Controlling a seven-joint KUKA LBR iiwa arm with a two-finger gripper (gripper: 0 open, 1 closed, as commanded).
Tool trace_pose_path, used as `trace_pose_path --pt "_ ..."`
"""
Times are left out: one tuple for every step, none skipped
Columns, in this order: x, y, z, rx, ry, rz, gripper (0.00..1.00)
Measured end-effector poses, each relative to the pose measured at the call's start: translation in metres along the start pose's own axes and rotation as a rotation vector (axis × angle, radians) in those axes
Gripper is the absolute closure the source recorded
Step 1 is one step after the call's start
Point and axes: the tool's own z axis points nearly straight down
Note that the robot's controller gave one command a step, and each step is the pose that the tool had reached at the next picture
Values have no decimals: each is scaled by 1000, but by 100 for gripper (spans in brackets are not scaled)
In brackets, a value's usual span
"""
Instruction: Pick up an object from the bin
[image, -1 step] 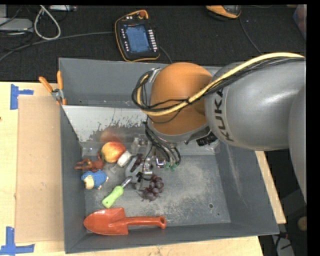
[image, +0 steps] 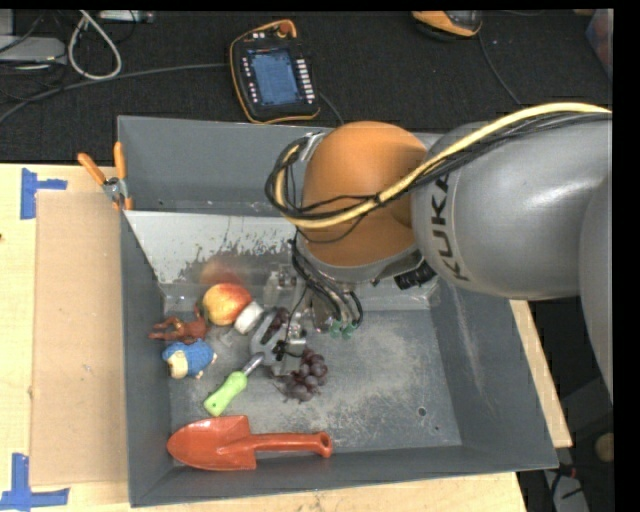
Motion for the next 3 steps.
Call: trace_pose_path --pt "-17 -38 133 -1 -3 -82 0" --pt "-10 -41 144 -3 -8 -124 0" --pt "-14 -39 152 -2 -2 -99 0"
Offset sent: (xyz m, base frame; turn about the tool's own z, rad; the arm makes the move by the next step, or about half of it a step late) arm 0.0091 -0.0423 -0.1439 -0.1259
